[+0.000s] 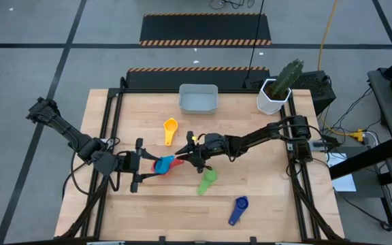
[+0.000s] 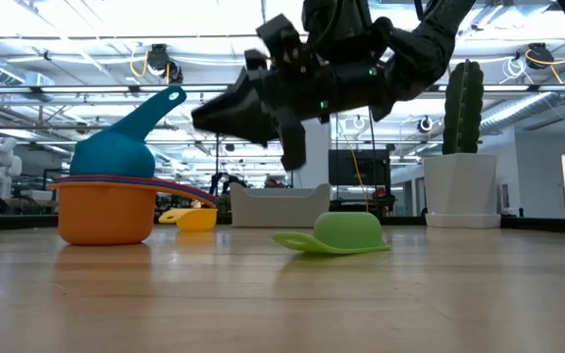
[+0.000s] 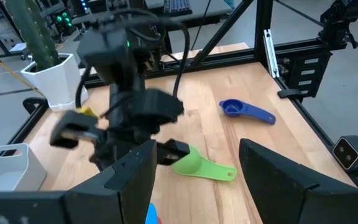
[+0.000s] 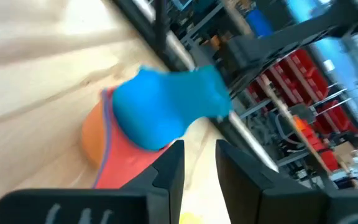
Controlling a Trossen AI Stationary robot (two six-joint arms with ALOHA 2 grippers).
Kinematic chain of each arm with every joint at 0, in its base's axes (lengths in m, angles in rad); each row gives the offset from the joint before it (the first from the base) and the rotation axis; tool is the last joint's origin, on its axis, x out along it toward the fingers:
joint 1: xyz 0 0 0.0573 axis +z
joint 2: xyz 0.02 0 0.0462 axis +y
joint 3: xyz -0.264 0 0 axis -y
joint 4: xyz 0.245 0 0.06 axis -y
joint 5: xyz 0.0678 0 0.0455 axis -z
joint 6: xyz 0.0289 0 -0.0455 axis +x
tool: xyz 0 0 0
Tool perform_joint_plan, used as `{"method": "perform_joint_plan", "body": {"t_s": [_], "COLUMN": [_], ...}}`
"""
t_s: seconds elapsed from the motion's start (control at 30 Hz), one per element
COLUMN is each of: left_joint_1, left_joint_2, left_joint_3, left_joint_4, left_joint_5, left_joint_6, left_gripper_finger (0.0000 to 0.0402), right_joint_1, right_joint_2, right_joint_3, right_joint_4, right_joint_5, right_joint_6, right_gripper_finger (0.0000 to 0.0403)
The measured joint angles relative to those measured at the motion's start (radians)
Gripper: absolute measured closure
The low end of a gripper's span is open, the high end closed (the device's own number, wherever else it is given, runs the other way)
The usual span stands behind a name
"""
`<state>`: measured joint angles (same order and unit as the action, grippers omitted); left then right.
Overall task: Nest measuring cups in basket
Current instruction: Stack the light blue measuring cup into the red measuring cup
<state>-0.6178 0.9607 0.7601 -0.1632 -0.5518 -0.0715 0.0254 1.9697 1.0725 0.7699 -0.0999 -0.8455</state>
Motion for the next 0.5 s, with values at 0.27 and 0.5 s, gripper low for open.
{"method": "perform_joint_plan", "body": {"t_s": [0.27, 0.5], "left_joint_1": [0.0, 0.0], "left_joint_2": [0.0, 0.0], "left_joint_3": [0.0, 0.0], "left_joint_4": [-0.005, 0.0], "left_joint_5": [0.0, 0.0], "left_joint_6": [0.003, -0.009], "left_gripper_finger": [0.017, 0.017], "right_joint_1": [0.022, 0.044], "right_joint_2": [-0.035, -0.015], "right_joint_3": [0.001, 0.127], "right_joint_4": [-0.009, -0.149], "right_joint_5": [0.08, 0.076], "right_joint_6": [-0.034, -0.123], "right_gripper_finger": [0.0278, 0.0242]}}
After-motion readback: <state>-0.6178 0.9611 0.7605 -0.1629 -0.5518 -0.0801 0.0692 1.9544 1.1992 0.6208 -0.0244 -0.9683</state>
